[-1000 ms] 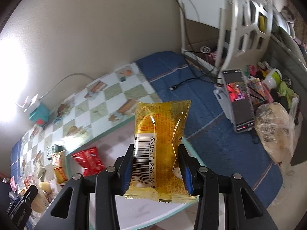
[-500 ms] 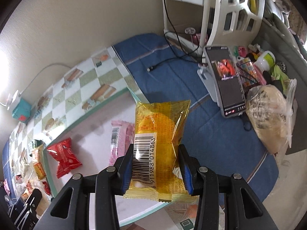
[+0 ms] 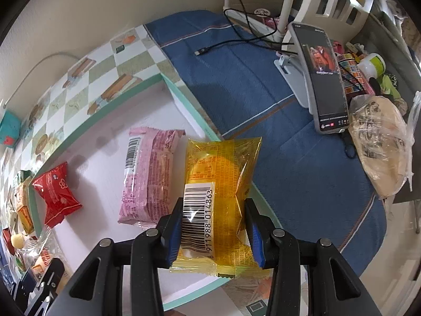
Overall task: Organize snacks
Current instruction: 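Carry the steamed bun with the left tool while the right tool carries the yellow bag over the tray, then open the left tool to drop the steamed bun while the right tool releases the yellow bag into the tray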
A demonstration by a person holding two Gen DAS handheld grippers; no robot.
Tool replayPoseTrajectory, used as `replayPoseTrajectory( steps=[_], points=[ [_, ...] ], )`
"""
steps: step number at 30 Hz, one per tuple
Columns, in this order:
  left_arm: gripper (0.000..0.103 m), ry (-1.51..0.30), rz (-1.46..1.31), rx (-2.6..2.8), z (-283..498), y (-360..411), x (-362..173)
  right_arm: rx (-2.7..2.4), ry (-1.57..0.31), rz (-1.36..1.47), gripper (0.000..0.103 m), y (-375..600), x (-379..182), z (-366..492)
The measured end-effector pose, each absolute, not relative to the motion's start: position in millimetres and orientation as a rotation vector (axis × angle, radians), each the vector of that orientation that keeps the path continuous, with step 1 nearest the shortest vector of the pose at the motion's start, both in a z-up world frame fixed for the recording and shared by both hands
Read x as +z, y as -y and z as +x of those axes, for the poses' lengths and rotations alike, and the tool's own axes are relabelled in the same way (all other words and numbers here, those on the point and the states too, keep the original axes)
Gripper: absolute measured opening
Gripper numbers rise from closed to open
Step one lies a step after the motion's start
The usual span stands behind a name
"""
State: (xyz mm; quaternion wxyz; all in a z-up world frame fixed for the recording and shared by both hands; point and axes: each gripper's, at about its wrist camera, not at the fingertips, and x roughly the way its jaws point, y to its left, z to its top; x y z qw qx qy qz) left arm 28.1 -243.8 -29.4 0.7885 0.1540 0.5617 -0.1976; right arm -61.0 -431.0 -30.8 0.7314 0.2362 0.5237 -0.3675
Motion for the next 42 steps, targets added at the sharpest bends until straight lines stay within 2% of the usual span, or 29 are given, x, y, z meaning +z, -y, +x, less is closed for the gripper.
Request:
replayPoseTrajectory(
  steps=[17,21,23,24,28,29,32,34,36,42],
  points=[
    [0.055,-1.228,0.332,-0.418,32,246,-37,-0.780,-1.190,0.522,0.046,425,-41,-56],
    [0.066,-1.225,0.319,-0.416,33,245,-34,-0.776,-1.187,0.524,0.049,427,-39,-57],
    [0.066,-1.220,0.313,-0.418,33,244,-30,-0.777,-1.182,0.526,0.055,428,-38,-57],
    [0.066,-1.216,0.310,-0.420,32,244,-28,-0.780,-1.178,0.527,0.062,429,-36,-58],
    [0.067,-1.195,0.294,-0.422,32,241,-17,-0.783,-1.148,0.528,0.065,431,-25,-61],
    [0.069,-1.190,0.288,-0.421,33,240,-13,-0.783,-1.140,0.528,0.066,431,-21,-61],
    [0.085,-1.172,0.266,-0.410,35,234,-4,-0.779,-1.100,0.532,0.069,431,-8,-63],
    [0.086,-1.159,0.240,-0.403,39,228,3,-0.779,-1.070,0.527,0.071,431,2,-63],
    [0.088,-1.150,0.215,-0.388,42,221,9,-0.782,-1.045,0.520,0.081,429,11,-63],
    [0.092,-1.119,0.144,-0.311,58,192,21,-0.769,-1.000,0.501,0.082,423,28,-60]
  ],
)
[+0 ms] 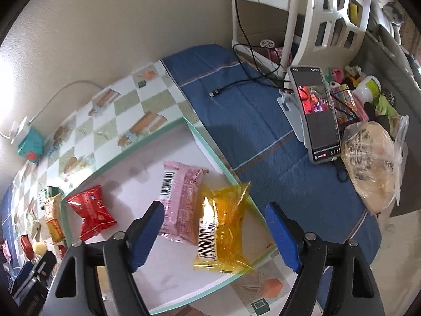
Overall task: Organize snacks
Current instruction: 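Open the left tool to drop the steamed bun while the right tool releases the yellow bag into the tray, then move both open tools back over the snack pile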
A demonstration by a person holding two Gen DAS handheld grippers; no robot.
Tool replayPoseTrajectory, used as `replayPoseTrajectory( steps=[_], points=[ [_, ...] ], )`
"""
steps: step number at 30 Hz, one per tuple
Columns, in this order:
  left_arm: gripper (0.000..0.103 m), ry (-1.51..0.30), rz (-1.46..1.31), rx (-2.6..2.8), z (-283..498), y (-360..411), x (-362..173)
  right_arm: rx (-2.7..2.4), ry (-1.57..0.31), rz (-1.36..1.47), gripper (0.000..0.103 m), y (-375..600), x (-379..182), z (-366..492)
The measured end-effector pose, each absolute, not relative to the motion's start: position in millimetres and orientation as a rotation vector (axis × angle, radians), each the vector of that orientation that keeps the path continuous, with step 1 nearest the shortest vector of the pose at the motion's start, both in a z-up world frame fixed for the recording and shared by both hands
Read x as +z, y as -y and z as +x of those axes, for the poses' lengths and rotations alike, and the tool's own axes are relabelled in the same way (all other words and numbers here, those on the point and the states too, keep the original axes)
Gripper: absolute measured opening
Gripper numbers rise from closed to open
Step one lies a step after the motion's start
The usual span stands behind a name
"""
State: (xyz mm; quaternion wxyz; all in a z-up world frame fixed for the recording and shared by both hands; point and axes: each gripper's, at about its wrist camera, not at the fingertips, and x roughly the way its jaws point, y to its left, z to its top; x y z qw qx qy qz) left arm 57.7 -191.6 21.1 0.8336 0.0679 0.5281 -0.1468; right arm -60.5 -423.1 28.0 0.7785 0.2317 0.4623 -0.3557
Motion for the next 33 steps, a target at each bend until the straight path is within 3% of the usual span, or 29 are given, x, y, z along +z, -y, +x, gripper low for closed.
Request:
replayPoseTrajectory(
  steps=[3,18,20,21,22,33],
  points=[
    [0.097,-1.110,0.101,-0.262,67,172,25,-0.755,-0.995,0.494,0.082,418,30,-57],
    [0.097,-1.098,-0.033,-0.031,100,77,31,-0.674,-1.009,0.400,0.084,375,35,-28],
    [0.097,-1.099,-0.044,0.000,103,65,30,-0.663,-1.012,0.387,0.088,368,36,-23],
    [0.097,-1.099,-0.052,0.013,104,59,30,-0.658,-1.013,0.379,0.099,364,36,-21],
    [0.097,-1.100,-0.062,0.030,106,50,30,-0.653,-1.010,0.369,0.103,359,36,-18],
    [0.097,-1.096,-0.144,0.125,116,-18,33,-0.528,-1.008,0.258,0.103,288,42,20]
  ],
)
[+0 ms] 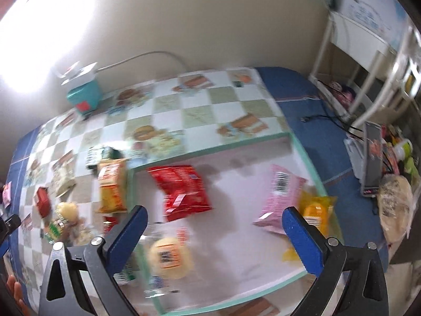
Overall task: Organize snacks
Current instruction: 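Move both open tools back over the snack pile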
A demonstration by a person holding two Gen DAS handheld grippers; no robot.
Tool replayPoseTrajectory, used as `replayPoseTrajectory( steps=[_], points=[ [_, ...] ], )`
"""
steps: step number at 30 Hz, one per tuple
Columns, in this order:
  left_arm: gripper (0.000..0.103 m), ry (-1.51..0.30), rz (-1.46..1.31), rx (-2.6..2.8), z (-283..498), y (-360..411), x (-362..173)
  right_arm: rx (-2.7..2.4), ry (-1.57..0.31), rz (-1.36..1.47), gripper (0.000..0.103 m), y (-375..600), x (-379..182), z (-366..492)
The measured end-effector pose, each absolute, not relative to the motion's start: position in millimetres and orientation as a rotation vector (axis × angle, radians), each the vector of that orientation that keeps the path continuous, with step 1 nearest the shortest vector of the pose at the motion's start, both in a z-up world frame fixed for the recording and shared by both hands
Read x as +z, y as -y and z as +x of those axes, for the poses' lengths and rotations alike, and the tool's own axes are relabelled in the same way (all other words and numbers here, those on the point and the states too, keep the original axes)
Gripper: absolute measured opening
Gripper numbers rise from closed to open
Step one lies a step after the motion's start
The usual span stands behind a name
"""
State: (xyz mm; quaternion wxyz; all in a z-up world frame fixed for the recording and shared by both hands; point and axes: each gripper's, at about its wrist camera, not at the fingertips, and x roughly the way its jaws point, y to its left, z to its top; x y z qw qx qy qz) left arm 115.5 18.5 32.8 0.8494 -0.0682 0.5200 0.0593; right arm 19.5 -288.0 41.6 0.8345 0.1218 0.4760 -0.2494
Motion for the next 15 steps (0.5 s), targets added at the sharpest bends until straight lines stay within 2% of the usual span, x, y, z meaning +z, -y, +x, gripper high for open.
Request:
replayPoseTrajectory(
  steps=[15],
  points=[
    [0.097,-1.101,-0.241,0.235,121,-112,28,-0.360,-1.029,0.194,0.103,191,33,60]
  ],
)
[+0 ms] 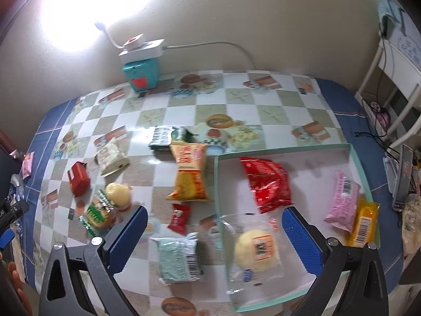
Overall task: Organize snacks
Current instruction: 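Move both open tools back over the snack pile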
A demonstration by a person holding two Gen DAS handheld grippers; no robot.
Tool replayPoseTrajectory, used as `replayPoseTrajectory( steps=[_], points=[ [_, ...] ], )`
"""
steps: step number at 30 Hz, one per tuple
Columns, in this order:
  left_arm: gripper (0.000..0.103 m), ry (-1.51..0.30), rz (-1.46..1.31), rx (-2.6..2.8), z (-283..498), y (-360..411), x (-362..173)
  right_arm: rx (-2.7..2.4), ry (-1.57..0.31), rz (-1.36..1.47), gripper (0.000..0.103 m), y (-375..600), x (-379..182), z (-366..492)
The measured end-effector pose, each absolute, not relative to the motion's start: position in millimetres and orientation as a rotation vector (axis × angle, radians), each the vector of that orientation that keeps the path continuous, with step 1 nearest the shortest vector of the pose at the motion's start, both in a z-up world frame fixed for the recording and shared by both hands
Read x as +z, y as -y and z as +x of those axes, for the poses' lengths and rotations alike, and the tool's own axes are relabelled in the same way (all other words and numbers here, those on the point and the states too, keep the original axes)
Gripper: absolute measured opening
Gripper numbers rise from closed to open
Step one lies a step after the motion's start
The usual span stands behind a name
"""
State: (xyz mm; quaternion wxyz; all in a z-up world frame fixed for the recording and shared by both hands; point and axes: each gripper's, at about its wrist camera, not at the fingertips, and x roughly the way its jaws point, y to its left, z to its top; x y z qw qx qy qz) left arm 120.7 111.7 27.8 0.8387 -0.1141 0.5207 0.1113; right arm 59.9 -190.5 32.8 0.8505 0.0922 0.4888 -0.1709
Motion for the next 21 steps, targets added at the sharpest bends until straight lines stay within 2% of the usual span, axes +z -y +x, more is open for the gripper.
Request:
replayPoseTrajectory(
  steps=[8,21],
  points=[
    [0.097,-1.121,-0.276,0.243,123,-134,20,-0.327,-1.063,0.179,0.103,167,20,70],
    [0.097,-1.236,-0.253,0.167,133,-113,-12,-0.305,-1.137,0.165,0.103,152,-4,74]
  ],
)
